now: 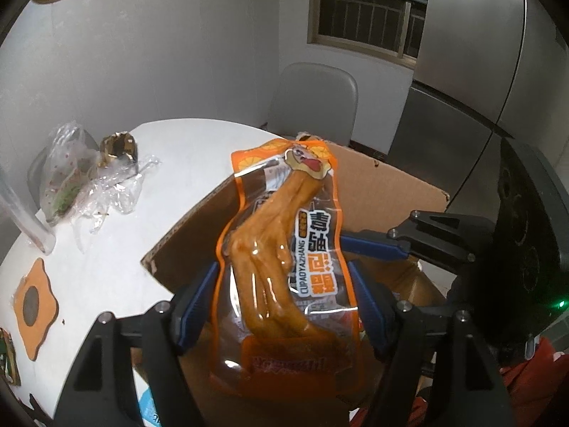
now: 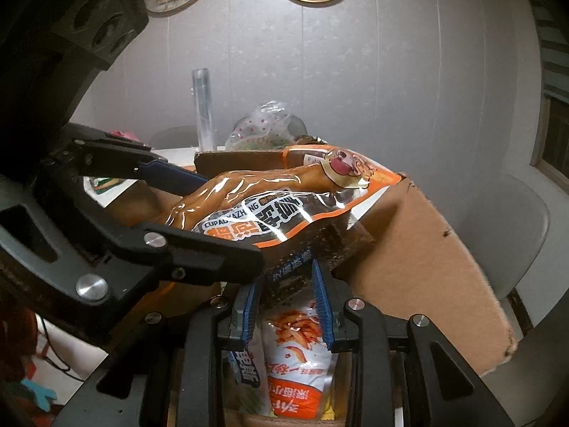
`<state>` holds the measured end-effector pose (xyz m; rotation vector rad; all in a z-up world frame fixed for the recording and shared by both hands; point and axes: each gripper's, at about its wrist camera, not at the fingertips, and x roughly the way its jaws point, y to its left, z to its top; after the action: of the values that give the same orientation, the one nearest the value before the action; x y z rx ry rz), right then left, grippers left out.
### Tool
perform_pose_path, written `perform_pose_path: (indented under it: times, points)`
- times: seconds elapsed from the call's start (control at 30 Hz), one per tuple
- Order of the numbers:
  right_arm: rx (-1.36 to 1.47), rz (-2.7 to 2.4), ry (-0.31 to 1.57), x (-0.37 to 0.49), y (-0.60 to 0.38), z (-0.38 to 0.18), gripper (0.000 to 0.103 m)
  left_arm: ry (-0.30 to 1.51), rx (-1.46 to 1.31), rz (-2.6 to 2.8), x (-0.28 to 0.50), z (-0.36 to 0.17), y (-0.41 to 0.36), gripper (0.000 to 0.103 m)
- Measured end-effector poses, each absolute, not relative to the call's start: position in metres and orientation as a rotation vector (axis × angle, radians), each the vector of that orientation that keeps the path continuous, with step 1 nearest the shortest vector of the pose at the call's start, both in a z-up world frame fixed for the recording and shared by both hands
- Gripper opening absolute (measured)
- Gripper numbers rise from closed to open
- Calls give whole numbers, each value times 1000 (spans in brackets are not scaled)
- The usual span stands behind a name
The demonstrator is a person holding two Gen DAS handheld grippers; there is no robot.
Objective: Organize snacks
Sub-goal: 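Lower both snacks into the box and open both grippers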
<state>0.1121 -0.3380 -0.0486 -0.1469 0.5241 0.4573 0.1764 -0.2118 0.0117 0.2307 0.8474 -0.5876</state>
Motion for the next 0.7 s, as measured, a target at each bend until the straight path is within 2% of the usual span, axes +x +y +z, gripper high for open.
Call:
perform_pose_path:
  times: [0.1, 0.17, 0.3, 0.7]
  points:
    - [-161, 442, 526, 116, -336, -47, 25, 871, 239, -604, 181, 12, -217, 70]
    - [-167, 434, 530, 115, -337, -47, 29, 891, 253, -611, 184, 10, -221, 72]
    - [-180, 418, 539, 111, -342, -48, 30, 900, 263, -612, 186, 9, -223, 77]
    - [-192, 409, 495, 87, -343, -32, 37, 763, 242, -565, 151, 39, -193, 83]
